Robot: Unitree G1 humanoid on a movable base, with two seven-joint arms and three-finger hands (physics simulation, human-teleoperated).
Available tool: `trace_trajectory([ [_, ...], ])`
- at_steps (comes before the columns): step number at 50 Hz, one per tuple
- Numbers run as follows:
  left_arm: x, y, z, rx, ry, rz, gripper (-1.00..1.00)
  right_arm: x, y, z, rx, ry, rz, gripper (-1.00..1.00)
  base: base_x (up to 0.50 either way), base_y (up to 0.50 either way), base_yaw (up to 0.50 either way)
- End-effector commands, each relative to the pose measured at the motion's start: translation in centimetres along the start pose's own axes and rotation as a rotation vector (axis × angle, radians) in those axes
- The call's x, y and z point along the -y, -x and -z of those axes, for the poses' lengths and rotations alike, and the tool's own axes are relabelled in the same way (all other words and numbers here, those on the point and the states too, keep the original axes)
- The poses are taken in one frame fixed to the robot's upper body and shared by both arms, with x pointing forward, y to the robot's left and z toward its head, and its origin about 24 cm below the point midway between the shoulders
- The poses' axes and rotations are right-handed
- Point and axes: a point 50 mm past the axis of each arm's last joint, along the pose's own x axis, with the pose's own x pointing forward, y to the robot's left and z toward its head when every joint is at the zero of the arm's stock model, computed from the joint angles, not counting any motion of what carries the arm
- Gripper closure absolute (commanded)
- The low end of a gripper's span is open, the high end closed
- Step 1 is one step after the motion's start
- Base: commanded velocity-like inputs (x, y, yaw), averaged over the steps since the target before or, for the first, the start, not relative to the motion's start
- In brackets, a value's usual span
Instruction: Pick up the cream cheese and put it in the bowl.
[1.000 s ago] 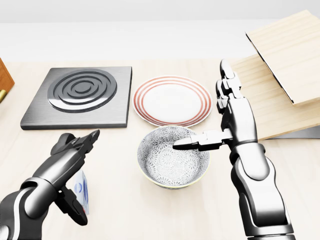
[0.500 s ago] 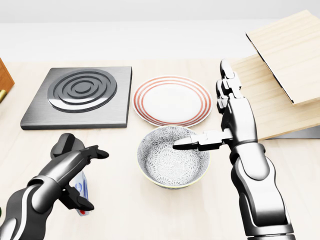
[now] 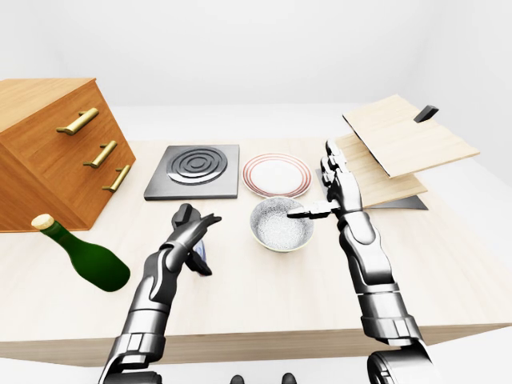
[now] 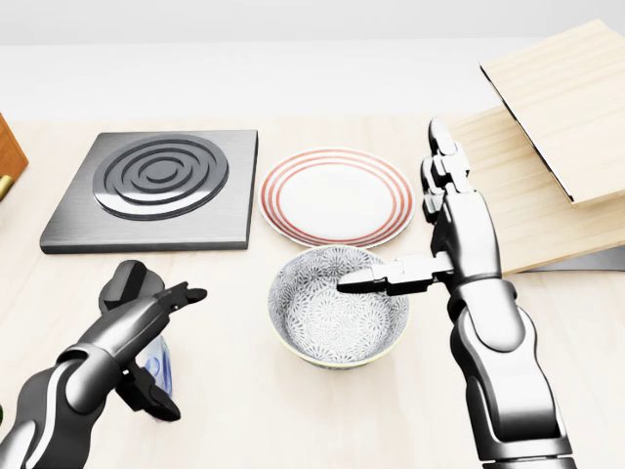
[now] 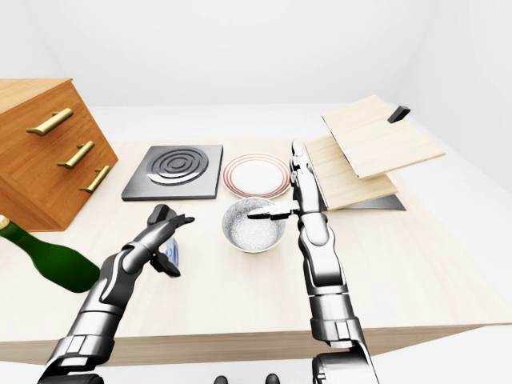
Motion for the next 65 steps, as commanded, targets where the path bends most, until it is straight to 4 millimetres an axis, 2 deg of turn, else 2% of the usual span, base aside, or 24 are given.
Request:
trace_trajectory([
  [1, 0.0, -0.6, 0.3, -0.016, -0.013, 0.057, -0.67, 0.0, -0.2, -0.1, 0.002, -0.007, 0.001, -1.0, 0.0, 0.0, 0.0],
  [18, 0.5, -1.1, 1.4, -0.049, -0.015, 0.068, -0.71, 0.0, -0.3, 0.2, -0.013, -0.005, 0.0, -1.0, 0.0, 0.0, 0.0],
  [23, 0.9, -1.3, 1.7, -0.067, -0.017, 0.076, -0.64, 0.1, -0.2, 0.0, -0.005, -0.005, 0.004, -1.0, 0.0, 0.0, 0.0],
  [32, 0.7, -1.7, 1.7, -0.076, -0.029, 0.081, -0.65, 0.3, -0.1, -0.3, 0.011, -0.004, 0.01, -1.0, 0.0, 0.0, 0.0],
  [37, 0.8, -1.8, 1.7, -0.082, -0.041, 0.088, -0.57, 0.4, -0.1, -0.2, 0.006, -0.004, 0.012, -1.0, 0.0, 0.0, 0.0],
  [42, 1.0, -1.9, 1.8, -0.09, -0.052, 0.101, -0.25, 0.4, -0.1, -0.1, 0.003, -0.005, 0.012, -1.0, 0.0, 0.0, 0.0],
  [43, 1.0, -1.9, 1.8, -0.093, -0.056, 0.099, -0.07, 0.4, -0.1, -0.3, 0.009, -0.004, 0.012, -1.0, 0.0, 0.0, 0.0],
  [44, 1.0, -1.9, 1.8, -0.094, -0.057, 0.099, -0.07, 0.4, -0.1, -0.3, 0.009, -0.004, 0.012, -1.0, 0.0, 0.0, 0.0],
  [45, 1.0, -1.9, 1.9, -0.098, -0.056, 0.099, 0.1, 0.4, -0.1, -0.3, 0.009, -0.005, 0.012, -1.0, 0.0, 0.0, 0.0],
  [46, 1.0, -1.9, 1.9, -0.099, -0.056, 0.099, 0.1, 0.4, -0.1, -0.3, 0.009, -0.005, 0.012, -1.0, 0.0, 0.0, 0.0],
  [47, 1.0, -1.9, 1.9, -0.1, -0.055, 0.099, 0.24, 0.4, -0.1, -0.2, 0.006, -0.005, 0.012, -1.0, 0.0, 0.0, 0.0],
  [48, 1.1, -1.9, 2.0, -0.102, -0.055, 0.101, 0.28, 0.4, -0.1, -0.2, 0.007, -0.005, 0.013, -1.0, 0.0, 0.0, 0.0],
  [50, 1.1, -2.0, 2.1, -0.104, -0.057, 0.103, 0.49, 0.4, -0.1, -0.3, 0.009, -0.005, 0.013, -1.0, 0.0, 0.0, 0.0],
  [52, 1.0, -2.0, 2.0, -0.102, -0.055, 0.099, 0.53, 0.3, -0.1, -0.3, 0.01, -0.005, 0.012, -1.0, 0.0, 0.0, 0.0],
  [61, -0.8, -0.9, 0.1, -0.025, -0.055, 0.019, 1.0, 0.3, -0.3, 0.2, -0.011, -0.005, 0.009, -1.0, 0.0, 0.0, 0.0],
  [65, -2.3, 0.3, -1.3, 0.021, -0.055, -0.032, 1.0, 0.2, -0.2, -0.1, 0.001, -0.005, 0.006, -1.0, 0.0, 0.0, 0.0],
])
